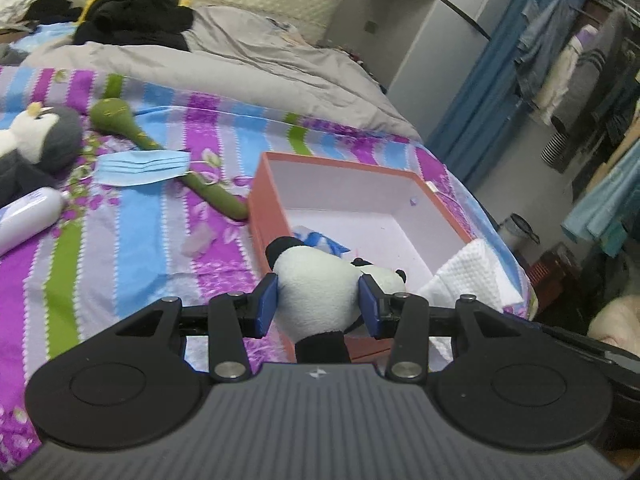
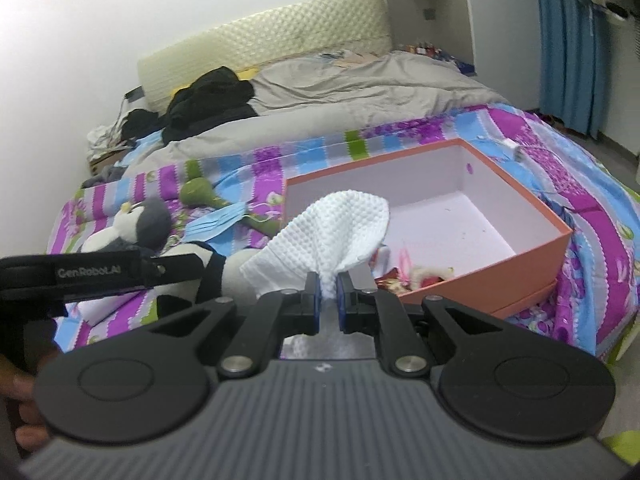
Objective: Organize soft objects
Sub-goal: 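Carry the panda plush and white towel with both grippers over the orange box, then lower both items into the box and open both grippers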
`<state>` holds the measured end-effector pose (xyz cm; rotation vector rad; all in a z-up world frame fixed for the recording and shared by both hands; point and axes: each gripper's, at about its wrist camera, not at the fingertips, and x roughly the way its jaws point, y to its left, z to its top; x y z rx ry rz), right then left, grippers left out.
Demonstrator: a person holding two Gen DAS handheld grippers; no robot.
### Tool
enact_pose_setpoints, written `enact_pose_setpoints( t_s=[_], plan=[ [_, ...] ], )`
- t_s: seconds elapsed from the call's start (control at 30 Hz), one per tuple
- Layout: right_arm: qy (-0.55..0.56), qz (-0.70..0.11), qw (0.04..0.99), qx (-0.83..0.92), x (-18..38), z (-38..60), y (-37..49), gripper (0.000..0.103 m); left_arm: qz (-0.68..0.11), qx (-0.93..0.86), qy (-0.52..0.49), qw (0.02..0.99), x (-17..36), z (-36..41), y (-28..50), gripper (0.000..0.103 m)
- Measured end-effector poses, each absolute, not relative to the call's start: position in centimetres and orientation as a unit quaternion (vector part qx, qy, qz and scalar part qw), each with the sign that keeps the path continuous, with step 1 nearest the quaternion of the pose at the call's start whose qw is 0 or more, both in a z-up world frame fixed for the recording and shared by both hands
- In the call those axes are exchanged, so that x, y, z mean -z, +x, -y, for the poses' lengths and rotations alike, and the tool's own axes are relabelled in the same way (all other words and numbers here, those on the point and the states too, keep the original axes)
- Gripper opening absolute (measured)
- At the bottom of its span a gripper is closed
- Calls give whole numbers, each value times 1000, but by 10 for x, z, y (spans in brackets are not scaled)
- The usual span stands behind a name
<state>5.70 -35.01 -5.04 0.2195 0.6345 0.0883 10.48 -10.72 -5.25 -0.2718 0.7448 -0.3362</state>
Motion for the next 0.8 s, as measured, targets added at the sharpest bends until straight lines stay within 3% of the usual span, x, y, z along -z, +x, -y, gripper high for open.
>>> enact_pose_setpoints(
  t_s=[0.43, 0.8],
  plan=[
    [118, -342, 932, -23, 79, 396, 121, 12, -389, 198, -87, 895, 59, 164, 194, 49],
    [124, -386, 914, -5, 119, 424, 193, 13, -436, 221, -53, 871, 95, 213, 286, 50]
  ],
)
